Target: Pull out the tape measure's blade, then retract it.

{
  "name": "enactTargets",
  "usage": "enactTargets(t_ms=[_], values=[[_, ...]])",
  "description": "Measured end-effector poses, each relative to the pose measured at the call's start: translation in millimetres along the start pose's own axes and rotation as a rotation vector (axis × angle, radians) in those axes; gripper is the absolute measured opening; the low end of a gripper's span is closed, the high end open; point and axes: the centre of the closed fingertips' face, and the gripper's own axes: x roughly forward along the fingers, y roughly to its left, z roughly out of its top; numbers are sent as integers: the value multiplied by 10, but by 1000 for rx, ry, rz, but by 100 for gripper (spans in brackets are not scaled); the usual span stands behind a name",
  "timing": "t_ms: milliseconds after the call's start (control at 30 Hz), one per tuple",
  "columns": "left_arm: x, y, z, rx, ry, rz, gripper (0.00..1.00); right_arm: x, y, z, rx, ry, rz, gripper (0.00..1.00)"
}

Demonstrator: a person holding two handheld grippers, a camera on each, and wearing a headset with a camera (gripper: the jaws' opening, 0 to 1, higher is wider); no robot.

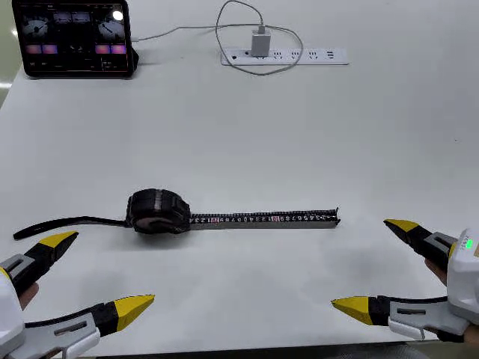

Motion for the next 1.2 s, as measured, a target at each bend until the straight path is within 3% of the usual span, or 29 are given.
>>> enactTargets(t_ms=[367,667,1200], values=[[-13,-4,-42,7,0,29,93,-9,97,-37,28,-14,15,96],[3,-41,-85,14,13,17,99,-35,126,-31,21,-14,22,99],[-1,-65,-42,15,6,11,99,-57,136,-35,19,-6,25,99]])
